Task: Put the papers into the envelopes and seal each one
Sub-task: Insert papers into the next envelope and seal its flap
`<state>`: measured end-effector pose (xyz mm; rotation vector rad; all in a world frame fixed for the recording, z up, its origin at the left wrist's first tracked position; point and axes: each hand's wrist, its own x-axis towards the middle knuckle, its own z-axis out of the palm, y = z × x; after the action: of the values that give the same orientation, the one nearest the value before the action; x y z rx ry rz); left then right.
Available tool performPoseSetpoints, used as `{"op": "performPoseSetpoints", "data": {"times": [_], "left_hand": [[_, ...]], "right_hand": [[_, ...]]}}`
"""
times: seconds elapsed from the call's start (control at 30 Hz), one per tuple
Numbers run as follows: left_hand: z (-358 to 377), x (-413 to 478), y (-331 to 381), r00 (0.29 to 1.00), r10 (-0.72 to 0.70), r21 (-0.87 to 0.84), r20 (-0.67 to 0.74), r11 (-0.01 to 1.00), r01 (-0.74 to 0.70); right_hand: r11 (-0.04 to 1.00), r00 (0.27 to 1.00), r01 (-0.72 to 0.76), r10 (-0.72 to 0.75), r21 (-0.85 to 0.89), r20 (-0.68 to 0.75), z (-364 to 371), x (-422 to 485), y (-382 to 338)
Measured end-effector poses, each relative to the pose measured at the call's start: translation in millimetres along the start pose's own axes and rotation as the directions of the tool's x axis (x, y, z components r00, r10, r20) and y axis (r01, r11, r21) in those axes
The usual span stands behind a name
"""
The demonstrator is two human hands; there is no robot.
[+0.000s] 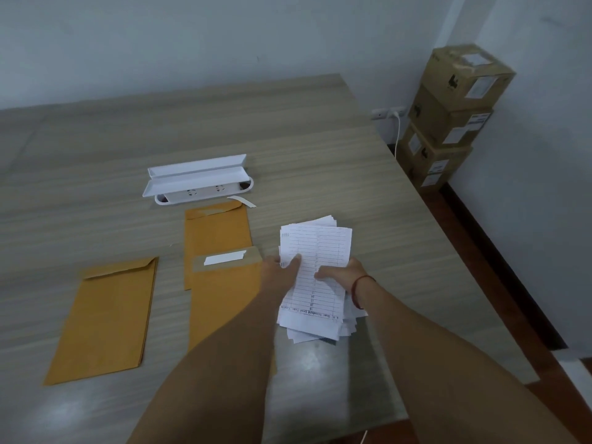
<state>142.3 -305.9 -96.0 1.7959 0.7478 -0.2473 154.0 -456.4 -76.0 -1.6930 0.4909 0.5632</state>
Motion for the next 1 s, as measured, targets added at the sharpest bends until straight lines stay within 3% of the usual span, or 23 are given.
{"op": "performPoseSetpoints", "data": {"times": [0.03, 0.2, 0.43, 0.63, 0.73, 0.87, 1.0], "left_hand": [[-2, 0, 2, 1.0, -0.022, -0.072, 0.009, 0.997, 0.023], [-26, 1, 10, 0.999, 0.037, -0.12, -0.005, 0.992, -0.037], [-59, 1, 2, 0.998, 0.043, -0.114, 0.038, 0.993, -0.039], [-84, 3, -3, 1.0, -0.021, -0.174, 0.02, 0.984, 0.024], [-98, 7, -3, 0.998, -0.011, -0.186, -0.063, 0.983, -0.001], [-118, 19, -4, 0.989, 0.063, -0.157, -0.133, 0.984, -0.084], [-134, 33, -4, 0.981, 0.134, -0.098, -0.138, 0.984, -0.148]], "right_hand": [[1.0, 1.0, 0.012, -0.012, 0.018, -0.017, 2, 0, -1], [0.995, 0.996, 0.069, -0.065, 0.072, -0.065, 25, 4, -8], [0.989, 0.998, 0.061, -0.065, -0.136, -0.027, 66, 2, -21], [0.986, 0.996, 0.087, -0.083, -0.139, 0.04, 102, 1, -33], [0.992, 0.997, 0.064, -0.059, -0.109, 0.046, 113, 0, -44], [0.966, 0.982, 0.026, 0.024, -0.259, 0.188, 121, 8, -50], [0.922, 0.972, 0.08, 0.013, -0.38, 0.236, 128, 20, -56]]}}
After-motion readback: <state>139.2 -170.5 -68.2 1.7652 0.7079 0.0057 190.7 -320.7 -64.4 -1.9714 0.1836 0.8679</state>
